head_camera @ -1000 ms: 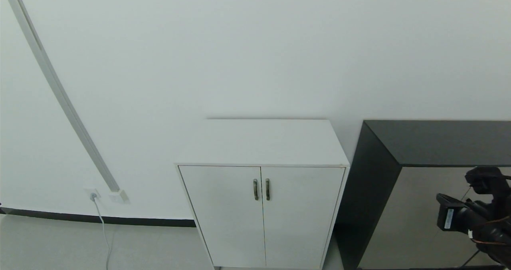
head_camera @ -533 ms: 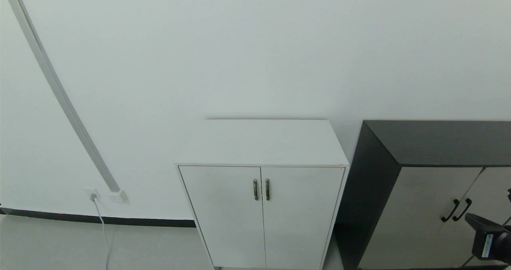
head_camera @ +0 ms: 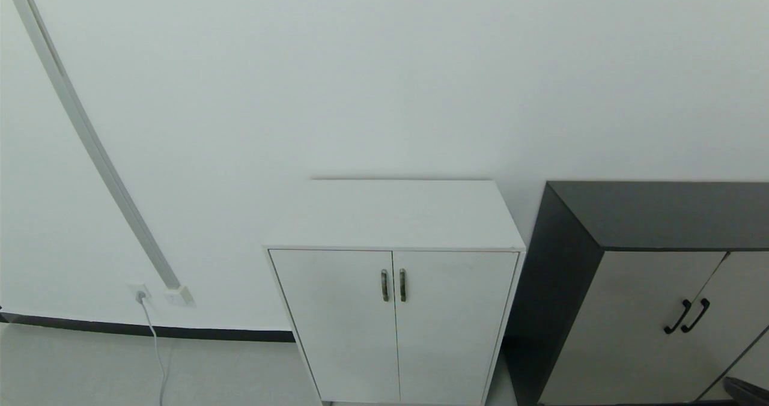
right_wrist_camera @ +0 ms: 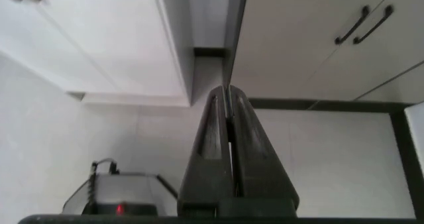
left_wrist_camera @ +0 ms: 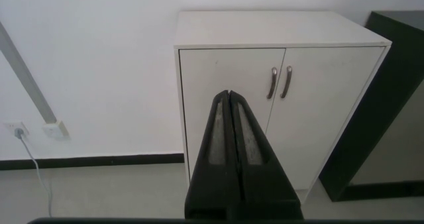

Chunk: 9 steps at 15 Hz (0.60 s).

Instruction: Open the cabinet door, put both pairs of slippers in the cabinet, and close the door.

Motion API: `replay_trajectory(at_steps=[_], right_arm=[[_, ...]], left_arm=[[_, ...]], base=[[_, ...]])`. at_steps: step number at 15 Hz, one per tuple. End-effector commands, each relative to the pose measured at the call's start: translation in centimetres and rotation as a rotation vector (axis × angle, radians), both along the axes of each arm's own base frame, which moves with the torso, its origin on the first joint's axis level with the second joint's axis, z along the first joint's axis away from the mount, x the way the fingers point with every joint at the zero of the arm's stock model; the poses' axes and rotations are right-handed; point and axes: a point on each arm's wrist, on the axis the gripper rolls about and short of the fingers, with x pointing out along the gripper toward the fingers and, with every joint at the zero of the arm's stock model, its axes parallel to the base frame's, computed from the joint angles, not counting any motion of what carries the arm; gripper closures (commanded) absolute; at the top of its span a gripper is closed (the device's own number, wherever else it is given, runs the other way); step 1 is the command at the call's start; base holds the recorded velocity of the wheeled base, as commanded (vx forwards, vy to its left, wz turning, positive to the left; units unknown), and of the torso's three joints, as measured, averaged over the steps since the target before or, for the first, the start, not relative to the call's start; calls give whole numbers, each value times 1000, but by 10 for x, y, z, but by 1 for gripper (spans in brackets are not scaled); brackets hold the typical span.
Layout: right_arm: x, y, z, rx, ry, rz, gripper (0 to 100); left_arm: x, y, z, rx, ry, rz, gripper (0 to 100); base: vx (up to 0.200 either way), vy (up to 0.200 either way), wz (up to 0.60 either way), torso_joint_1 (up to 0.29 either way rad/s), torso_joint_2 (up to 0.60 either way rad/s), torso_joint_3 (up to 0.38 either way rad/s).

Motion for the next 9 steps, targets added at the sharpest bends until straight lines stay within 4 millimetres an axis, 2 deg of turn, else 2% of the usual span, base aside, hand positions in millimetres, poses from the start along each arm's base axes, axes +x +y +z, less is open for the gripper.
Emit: replay_trajectory(at_steps=[1, 9], right_arm=[[-20, -1, -1, 13, -27, 30, 100], [-52, 0, -23, 39, 142, 106, 100]], left_arm=[[0, 0, 0, 0, 0, 0, 100], [0, 0, 0, 1, 0, 0, 100]], base=[[0, 0, 0, 0, 0, 0], [0, 0, 0, 0, 0, 0]])
